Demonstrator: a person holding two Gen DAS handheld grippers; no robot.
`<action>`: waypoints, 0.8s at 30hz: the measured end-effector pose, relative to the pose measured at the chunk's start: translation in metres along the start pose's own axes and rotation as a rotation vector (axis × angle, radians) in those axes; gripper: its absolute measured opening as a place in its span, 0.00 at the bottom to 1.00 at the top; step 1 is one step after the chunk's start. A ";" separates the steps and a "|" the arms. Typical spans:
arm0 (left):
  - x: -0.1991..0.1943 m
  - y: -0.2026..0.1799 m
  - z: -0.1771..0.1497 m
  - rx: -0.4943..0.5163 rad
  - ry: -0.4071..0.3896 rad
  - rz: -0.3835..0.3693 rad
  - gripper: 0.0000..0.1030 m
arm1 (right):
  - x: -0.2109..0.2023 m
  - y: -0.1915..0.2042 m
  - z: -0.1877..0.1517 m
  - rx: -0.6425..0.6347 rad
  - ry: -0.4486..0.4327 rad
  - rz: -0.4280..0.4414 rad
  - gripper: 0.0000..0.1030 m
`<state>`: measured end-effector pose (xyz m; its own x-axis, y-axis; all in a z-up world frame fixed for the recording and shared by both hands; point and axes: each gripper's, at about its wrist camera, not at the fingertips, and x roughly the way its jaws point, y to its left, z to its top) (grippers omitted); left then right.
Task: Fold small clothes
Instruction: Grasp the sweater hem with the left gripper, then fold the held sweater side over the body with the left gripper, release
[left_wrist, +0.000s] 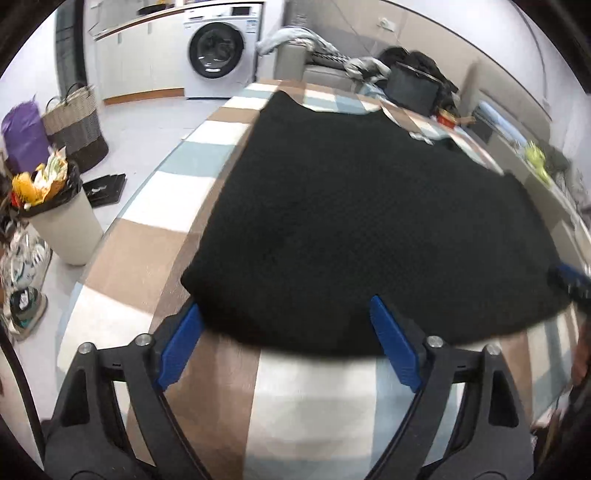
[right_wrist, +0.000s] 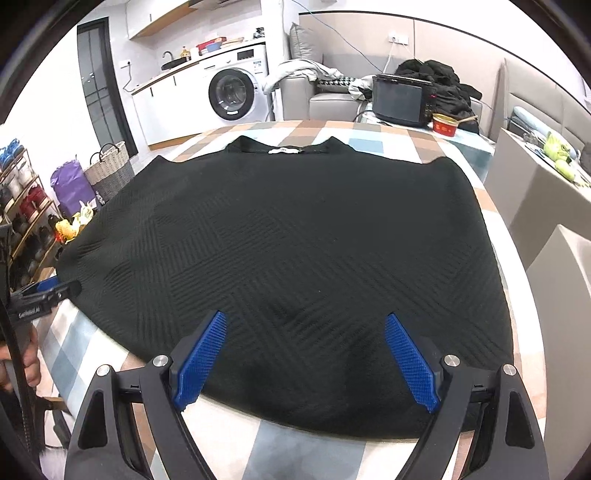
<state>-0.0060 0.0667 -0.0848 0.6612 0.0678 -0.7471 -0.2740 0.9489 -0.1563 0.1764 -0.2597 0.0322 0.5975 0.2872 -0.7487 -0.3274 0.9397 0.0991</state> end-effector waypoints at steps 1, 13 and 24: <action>0.002 0.001 0.004 -0.023 -0.007 0.001 0.66 | 0.000 -0.001 0.000 0.004 0.001 0.002 0.87; 0.000 0.039 0.035 -0.290 -0.134 -0.083 0.12 | 0.001 -0.008 -0.003 0.007 0.005 -0.007 0.87; -0.046 0.046 0.045 -0.240 -0.222 -0.078 0.12 | -0.007 -0.020 -0.003 0.049 -0.009 -0.022 0.87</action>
<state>-0.0179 0.1214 -0.0288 0.8151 0.0884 -0.5725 -0.3560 0.8561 -0.3747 0.1766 -0.2810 0.0329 0.6110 0.2675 -0.7450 -0.2780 0.9537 0.1144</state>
